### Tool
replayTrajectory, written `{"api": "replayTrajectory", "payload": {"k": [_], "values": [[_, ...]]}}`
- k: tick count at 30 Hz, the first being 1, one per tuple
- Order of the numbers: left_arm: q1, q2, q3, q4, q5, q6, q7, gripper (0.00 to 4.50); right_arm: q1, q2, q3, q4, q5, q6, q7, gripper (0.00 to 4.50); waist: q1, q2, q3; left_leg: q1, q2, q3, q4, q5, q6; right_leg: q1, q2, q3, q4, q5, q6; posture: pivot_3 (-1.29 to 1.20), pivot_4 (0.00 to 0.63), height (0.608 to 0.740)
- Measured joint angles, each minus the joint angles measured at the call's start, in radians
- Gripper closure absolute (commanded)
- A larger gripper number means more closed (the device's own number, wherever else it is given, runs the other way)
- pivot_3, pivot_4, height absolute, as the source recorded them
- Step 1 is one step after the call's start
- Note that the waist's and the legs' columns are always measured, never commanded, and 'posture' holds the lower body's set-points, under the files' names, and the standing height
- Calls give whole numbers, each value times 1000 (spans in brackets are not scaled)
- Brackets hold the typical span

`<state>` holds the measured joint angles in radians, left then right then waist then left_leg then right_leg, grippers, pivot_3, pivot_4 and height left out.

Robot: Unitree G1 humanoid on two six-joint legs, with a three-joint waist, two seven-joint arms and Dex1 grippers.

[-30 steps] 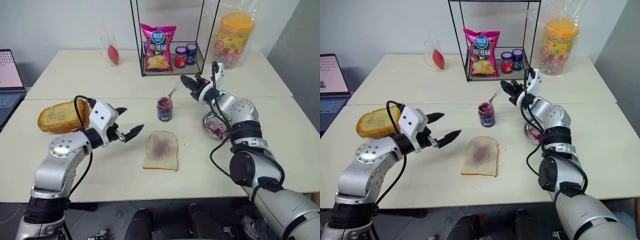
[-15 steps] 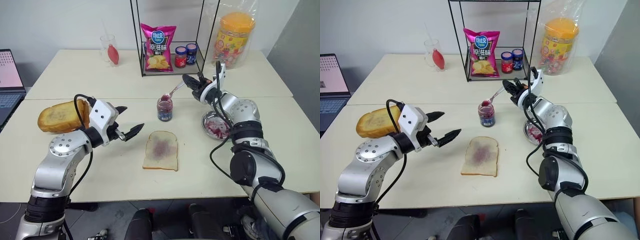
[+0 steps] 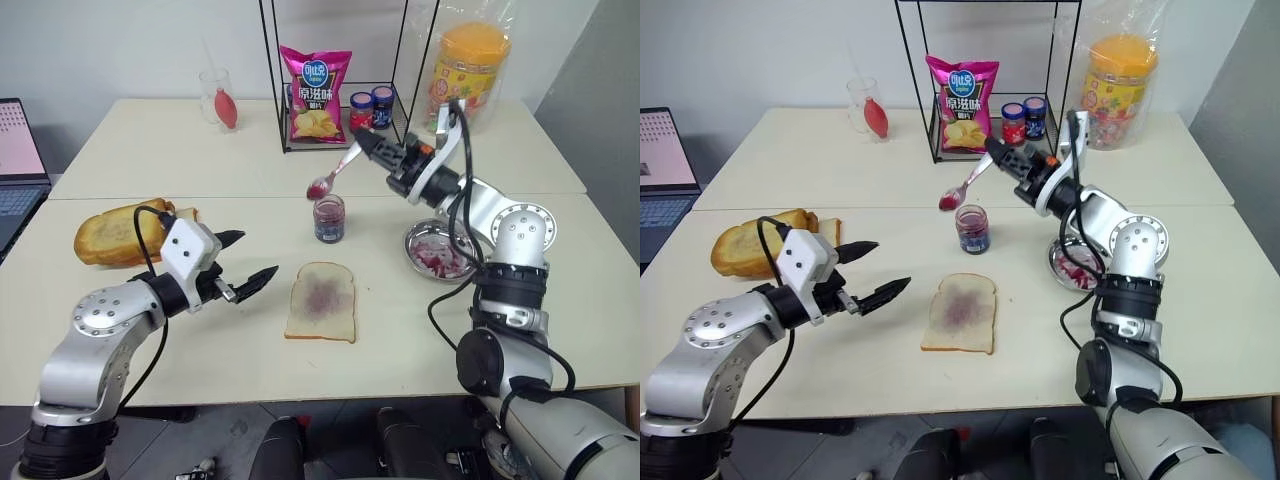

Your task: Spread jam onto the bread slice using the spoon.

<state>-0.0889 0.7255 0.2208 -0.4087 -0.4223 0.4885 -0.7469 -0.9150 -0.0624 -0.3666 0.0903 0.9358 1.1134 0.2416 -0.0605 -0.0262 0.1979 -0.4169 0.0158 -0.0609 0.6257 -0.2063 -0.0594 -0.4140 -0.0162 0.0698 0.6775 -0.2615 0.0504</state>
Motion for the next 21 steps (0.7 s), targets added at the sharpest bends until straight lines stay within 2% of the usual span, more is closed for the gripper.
{"api": "replayTrajectory", "payload": {"k": [9,13,21], "values": [[199,46,29,-63,5,-44,-77,0,208,-16,207,-226,-18,1,57,4482,-3,-1,-1,0,1,1,0,0,0,0,0,0,0,-4,2,0,150,740],[230,45,8,-89,21,-85,-94,0,293,-51,324,-232,-103,-63,110,4482,-1,-1,-1,0,1,1,0,0,0,0,0,0,0,-4,2,0,150,740],[219,46,-29,-92,46,-114,-112,0,333,-89,440,-226,-234,-194,190,4482,1,-1,-1,1,2,2,0,0,0,-1,1,0,0,-5,2,0,150,740]]}}
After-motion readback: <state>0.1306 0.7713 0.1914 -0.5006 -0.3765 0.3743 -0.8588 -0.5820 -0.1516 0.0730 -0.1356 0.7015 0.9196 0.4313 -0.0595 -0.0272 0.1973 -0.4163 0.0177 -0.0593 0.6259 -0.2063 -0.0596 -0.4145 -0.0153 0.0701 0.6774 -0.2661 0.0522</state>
